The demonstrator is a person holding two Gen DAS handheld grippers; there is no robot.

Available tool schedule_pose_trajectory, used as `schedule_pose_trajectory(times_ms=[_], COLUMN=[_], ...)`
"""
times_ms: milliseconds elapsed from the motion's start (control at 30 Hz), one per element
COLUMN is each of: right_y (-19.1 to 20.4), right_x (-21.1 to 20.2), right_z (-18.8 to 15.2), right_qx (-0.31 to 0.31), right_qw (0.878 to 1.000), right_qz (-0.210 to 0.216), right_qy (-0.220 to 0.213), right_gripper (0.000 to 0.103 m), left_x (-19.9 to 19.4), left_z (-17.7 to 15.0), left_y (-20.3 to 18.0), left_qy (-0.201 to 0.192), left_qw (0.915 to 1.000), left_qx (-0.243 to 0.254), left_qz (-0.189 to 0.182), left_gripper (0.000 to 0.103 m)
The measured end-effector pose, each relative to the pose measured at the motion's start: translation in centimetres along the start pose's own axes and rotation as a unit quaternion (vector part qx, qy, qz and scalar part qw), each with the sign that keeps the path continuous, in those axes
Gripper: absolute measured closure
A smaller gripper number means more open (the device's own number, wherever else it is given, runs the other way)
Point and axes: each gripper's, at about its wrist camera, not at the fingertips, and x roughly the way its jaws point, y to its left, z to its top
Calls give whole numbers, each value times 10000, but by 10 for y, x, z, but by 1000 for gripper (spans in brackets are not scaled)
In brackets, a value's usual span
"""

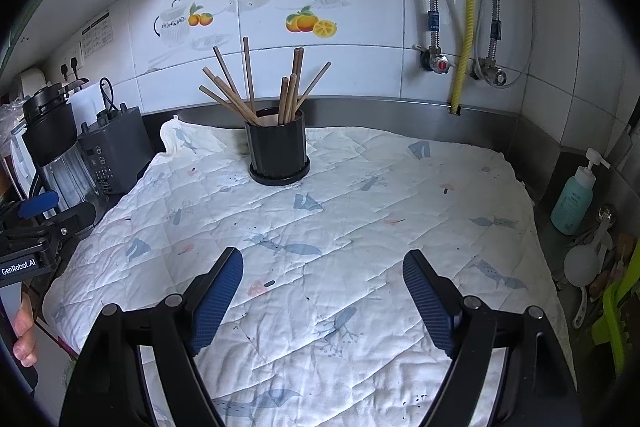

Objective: Organize utensils

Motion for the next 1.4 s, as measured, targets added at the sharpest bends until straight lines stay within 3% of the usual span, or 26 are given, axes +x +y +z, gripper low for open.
schedule_pose_trajectory(times_ms=[1400], right_y=[-2], right_x=[3], right_z=[0], right_qx=[16], right_qw=[10000], right_qz=[-6], right_qy=[57], right_gripper=[13], left_x=[15], left_z=[-9], left_y=[-3], left_qy=[165], left_qw=[9998], left_qx=[-13], left_qz=[-104], left_gripper=[0])
